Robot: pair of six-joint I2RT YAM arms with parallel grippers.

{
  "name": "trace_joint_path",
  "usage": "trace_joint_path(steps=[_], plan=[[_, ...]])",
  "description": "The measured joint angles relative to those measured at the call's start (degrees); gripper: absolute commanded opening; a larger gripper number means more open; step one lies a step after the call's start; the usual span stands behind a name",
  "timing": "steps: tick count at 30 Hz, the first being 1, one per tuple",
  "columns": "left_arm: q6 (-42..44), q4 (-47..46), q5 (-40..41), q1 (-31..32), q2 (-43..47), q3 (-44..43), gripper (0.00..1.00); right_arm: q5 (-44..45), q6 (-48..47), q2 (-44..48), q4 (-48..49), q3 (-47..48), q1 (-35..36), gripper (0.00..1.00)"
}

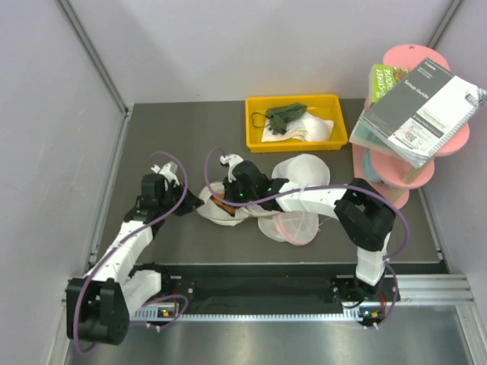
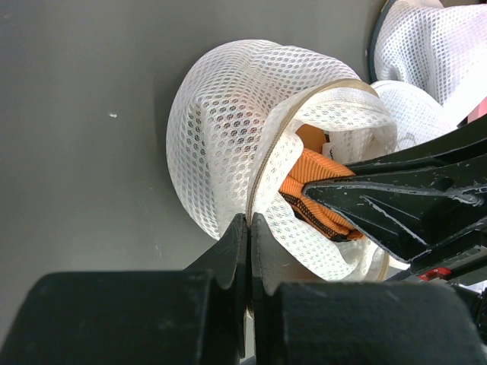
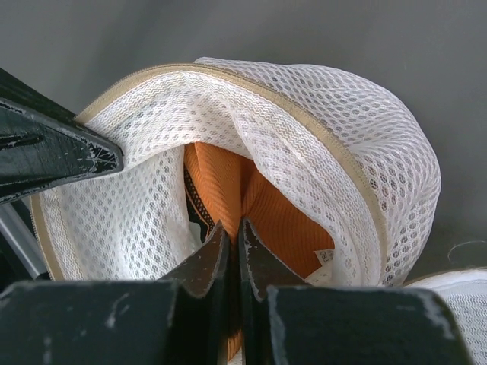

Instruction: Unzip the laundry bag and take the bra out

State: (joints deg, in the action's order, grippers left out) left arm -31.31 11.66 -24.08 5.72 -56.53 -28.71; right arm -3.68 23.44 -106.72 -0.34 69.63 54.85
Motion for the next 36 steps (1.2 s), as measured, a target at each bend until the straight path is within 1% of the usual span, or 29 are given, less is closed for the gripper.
trace_joint_path(steps=[4, 8, 14, 19, 22, 26, 36], plan=[[-0.1, 0.3, 0.7, 0.0, -0.3, -0.3, 0.00, -0.3, -0.3, 0.4, 1.3, -1.3, -0.2, 0.00], [-0.2, 1.3, 1.2, 0.0, -2.1, -1.9, 0.00, -2.2, -1.4, 2.8, 1.2, -2.9, -0.3, 0.00], [1.6, 6.6, 3.4, 0.0, -8.0, -10.7, 0.00, -7.6, -3.9, 8.1, 1.0, -3.0, -0.3, 0.00], [4.4, 9.5, 3.0, 0.0, -12.5, -17.4, 0.00, -10.0, -4.4, 12.2, 1.2, -4.2, -0.3, 0.00], [5.4, 9.9, 1.2, 0.0, -13.8, -17.7, 0.00, -9.4, -4.4, 14.0, 1.1, -4.9, -0.3, 0.00], [5.9, 9.8, -0.8, 0.0, -13.7, -16.6, 0.00, -6.6, -4.2, 14.4, 0.3, -5.0, -0.3, 0.00], [7.7, 9.9, -0.9, 0.5, -11.0, -15.5, 0.00, -3.0, -0.1, 13.2, 1.4, -4.5, -2.1, 0.00]])
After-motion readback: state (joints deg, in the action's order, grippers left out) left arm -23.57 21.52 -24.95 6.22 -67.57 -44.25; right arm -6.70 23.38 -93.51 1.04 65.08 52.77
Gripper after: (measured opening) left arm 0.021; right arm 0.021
